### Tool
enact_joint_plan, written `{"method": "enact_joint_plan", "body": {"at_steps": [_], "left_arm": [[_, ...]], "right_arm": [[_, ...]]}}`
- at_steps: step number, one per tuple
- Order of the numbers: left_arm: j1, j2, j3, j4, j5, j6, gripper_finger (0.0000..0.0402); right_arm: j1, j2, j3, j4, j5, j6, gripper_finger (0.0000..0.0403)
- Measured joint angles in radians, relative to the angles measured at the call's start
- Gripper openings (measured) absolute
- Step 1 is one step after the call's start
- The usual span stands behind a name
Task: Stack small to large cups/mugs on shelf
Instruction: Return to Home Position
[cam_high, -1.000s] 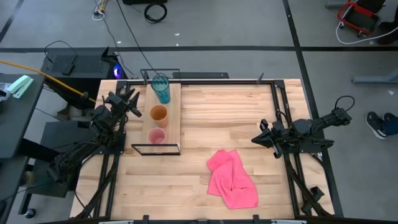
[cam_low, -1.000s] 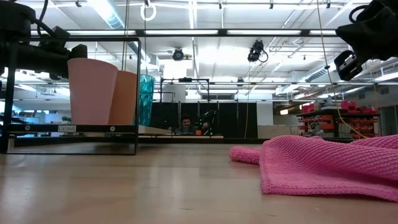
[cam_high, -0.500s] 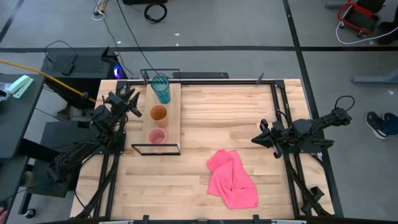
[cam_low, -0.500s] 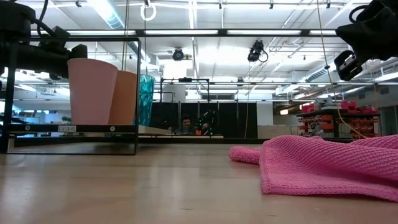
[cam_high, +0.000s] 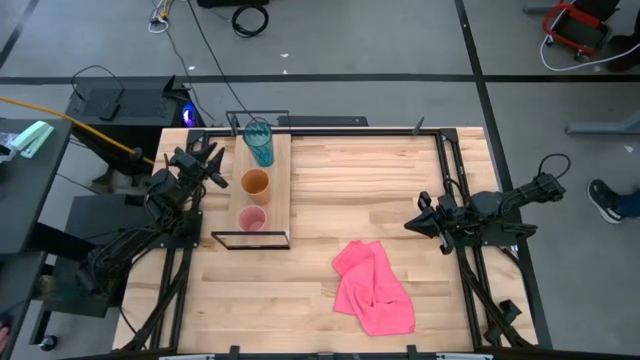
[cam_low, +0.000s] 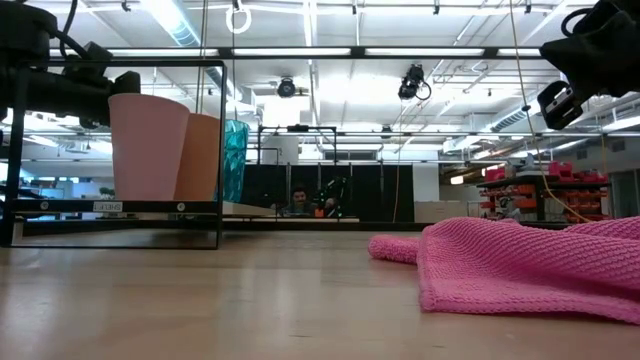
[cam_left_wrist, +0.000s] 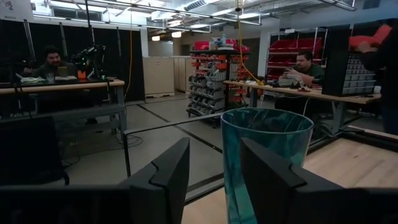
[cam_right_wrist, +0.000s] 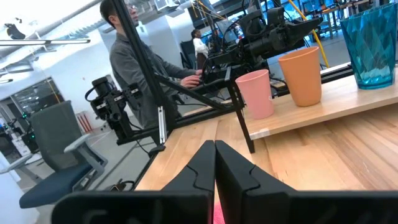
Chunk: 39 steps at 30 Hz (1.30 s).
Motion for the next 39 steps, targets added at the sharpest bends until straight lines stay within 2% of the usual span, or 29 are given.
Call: {"method": "enact_joint_plan", "body": {"at_steps": [11,23,39], "left_arm": [[0.0,0.0,0.0,0.0,0.0,0.0,0.0137],[0.0,0.0,0.0,0.0,0.0,0.0,0.0149],[0.0,0.0,0.0,0.0,0.0,0.0,0.0142]], "right_arm": [[0.0,0.0,0.0,0.0,0.0,0.0,0.0014],[0.0,0.0,0.0,0.0,0.0,0.0,0.0014],[0.0,0.0,0.0,0.0,0.0,0.0,0.0014]]}}
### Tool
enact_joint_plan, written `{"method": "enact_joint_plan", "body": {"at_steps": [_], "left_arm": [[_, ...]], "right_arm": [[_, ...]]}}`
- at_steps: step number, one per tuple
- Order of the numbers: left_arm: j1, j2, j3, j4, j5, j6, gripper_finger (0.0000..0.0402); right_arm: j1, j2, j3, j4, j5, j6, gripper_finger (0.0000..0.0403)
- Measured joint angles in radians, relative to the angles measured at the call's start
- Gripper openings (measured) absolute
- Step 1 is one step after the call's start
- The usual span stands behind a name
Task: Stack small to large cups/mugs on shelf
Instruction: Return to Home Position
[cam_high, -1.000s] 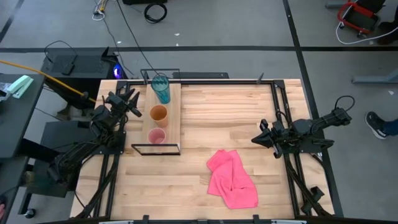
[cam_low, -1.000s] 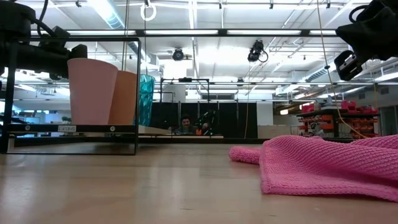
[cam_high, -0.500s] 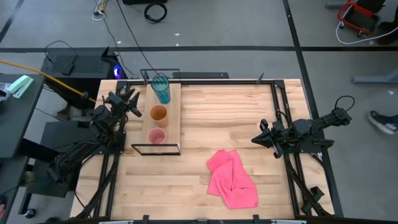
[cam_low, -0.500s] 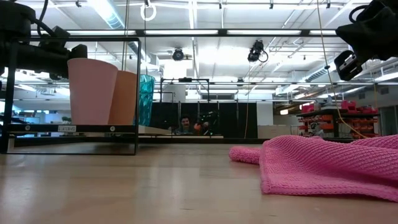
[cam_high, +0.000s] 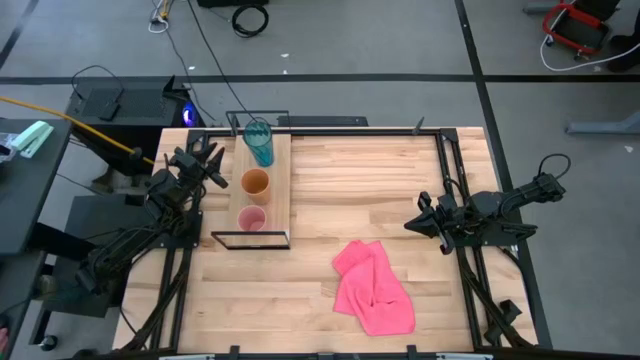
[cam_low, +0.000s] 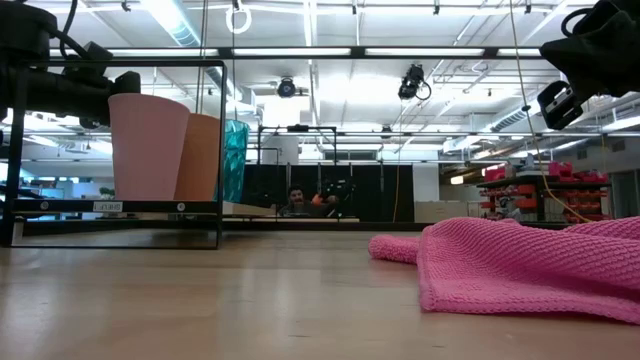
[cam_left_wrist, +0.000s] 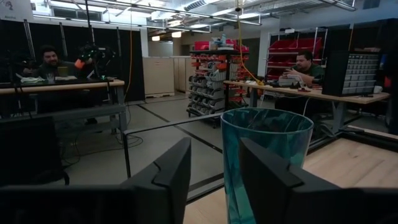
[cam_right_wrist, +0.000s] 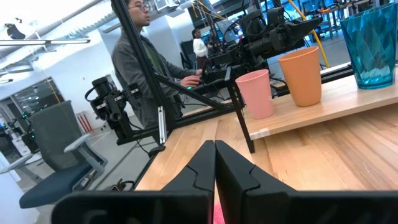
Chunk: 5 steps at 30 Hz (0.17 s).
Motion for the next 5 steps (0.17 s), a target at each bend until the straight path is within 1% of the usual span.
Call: {"method": "enact_joint_plan", "body": {"at_steps": [5], "left_arm": [[0.0,0.0,0.0,0.0,0.0,0.0,0.0148]], "right_arm": [[0.0,0.0,0.0,0.0,0.0,0.0,0.0014]]}}
